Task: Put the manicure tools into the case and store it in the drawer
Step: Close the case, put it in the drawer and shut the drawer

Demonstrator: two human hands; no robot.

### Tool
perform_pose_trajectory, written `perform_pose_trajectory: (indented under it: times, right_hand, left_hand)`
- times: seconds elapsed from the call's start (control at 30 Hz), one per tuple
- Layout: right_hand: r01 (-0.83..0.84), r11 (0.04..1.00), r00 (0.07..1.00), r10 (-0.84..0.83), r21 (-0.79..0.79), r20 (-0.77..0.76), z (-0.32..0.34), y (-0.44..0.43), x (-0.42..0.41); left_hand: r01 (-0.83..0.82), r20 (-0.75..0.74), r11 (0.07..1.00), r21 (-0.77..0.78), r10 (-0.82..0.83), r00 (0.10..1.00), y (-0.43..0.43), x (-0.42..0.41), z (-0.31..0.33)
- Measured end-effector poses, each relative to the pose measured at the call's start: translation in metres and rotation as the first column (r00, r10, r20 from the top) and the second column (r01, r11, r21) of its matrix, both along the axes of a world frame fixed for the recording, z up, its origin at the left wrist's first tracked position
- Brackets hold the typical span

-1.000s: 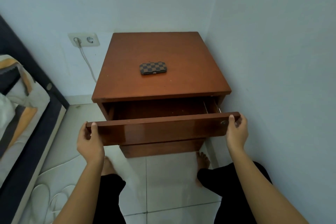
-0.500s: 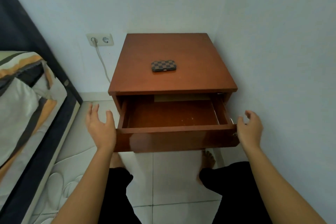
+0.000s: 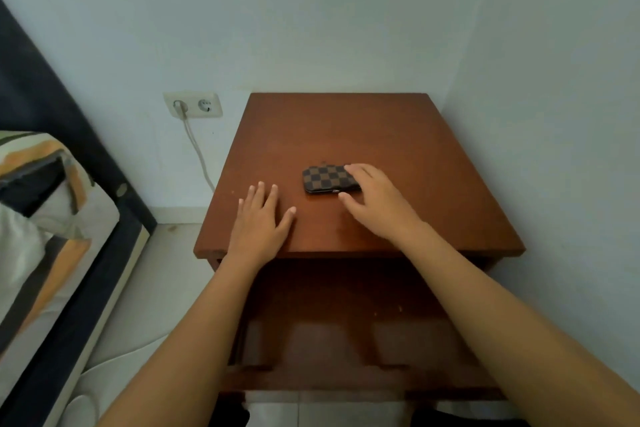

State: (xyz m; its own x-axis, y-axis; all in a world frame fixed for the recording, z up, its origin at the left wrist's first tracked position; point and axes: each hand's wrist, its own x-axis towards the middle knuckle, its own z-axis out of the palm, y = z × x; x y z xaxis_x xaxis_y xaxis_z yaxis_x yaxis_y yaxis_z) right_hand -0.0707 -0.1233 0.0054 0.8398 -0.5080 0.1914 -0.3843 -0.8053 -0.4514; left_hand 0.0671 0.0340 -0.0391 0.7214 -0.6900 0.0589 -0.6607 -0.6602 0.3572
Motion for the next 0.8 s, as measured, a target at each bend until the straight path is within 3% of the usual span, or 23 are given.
perform_pose_trajectory:
  times: [0.2,0.43,0.8]
  right_hand:
    - [-0.152,0.988,0.962,0.147,-0.002,-0.228,-0.018,-0.024,0.061]
    - [-0.134,0.968,0.981,0.099,-0.214,-0.166,-0.036,-0.010,0.047]
    - [-0.101,0.956,0.983,0.052,-0.274,-0.178,-0.032,0.068,-0.052]
  left_hand:
    - [-0.031,0.104,0.997,0.072,0.023,0.994,-0.006,0.004,-0.016]
    - [-0.021,0.094,0.996,0.083,0.013,0.995,-0.005,0.005,-0.016]
    - [-0.011,0.082,0.996,0.093,0.004,0.997,-0.003,0.003,-0.013]
